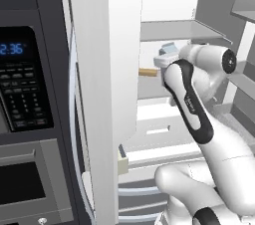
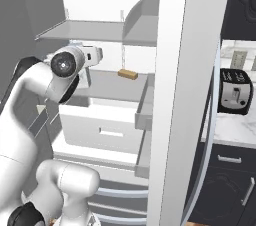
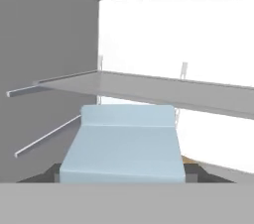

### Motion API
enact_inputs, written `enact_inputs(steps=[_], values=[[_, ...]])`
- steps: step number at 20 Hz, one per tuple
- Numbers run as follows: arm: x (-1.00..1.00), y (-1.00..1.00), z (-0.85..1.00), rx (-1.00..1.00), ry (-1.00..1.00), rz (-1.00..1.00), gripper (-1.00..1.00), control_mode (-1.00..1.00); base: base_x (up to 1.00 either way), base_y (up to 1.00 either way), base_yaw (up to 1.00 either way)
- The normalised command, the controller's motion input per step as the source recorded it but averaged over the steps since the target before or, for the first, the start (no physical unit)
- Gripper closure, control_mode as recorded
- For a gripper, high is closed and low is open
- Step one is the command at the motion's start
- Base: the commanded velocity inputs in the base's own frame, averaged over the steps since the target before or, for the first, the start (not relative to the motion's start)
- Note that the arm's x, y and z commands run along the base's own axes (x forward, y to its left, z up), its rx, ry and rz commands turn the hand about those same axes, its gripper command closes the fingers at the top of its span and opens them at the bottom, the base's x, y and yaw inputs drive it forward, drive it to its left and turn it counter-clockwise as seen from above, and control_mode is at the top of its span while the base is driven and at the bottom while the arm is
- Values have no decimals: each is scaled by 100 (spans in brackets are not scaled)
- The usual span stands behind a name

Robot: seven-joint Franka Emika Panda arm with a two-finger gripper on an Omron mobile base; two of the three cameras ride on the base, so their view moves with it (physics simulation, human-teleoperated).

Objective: Take out the milk from the fridge and place it on the tray on the counter. Then take the sugar cube near the tray and place it in the tray.

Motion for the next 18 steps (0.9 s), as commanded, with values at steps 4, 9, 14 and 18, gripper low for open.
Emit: enact_inputs(steps=[4,9,14,18], values=[[-53,-69,0,3,2,-28,100,-100,0,0,0],[-69,-41,-1,1,4,-22,100,-100,0,0,0],[-57,-2,17,2,0,-13,100,-100,0,0,0],[-51,0,33,0,7,-3,100,-100,0,0,0]])
